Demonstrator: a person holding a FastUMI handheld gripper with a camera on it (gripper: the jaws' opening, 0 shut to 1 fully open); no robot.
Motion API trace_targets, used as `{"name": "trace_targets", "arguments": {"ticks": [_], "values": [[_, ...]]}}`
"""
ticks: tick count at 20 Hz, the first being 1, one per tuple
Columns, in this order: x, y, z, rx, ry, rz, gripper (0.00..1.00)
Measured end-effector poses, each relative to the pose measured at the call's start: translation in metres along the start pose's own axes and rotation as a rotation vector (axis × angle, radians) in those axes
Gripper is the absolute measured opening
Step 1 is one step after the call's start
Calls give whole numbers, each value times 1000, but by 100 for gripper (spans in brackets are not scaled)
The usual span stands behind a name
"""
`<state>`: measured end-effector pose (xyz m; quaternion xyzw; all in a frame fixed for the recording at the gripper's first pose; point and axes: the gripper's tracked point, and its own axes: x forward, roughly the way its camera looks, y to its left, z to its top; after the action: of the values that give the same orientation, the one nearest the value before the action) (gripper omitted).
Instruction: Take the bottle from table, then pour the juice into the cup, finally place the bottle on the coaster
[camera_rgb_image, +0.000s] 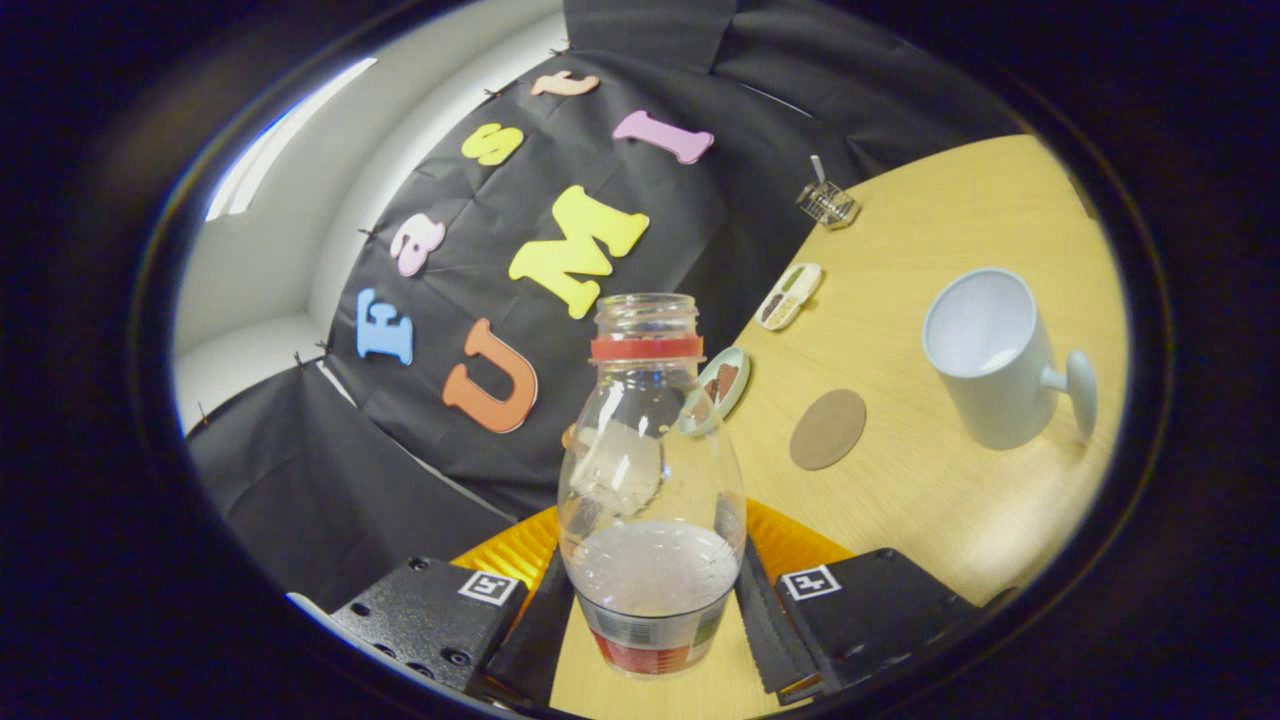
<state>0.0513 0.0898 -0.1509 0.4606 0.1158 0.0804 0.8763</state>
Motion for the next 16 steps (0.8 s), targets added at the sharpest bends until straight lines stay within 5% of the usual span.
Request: {"name": "trace_targets", "arguments": {"ticks": [16], "values": [[6, -8, 32, 436, -8, 28, 80]]}}
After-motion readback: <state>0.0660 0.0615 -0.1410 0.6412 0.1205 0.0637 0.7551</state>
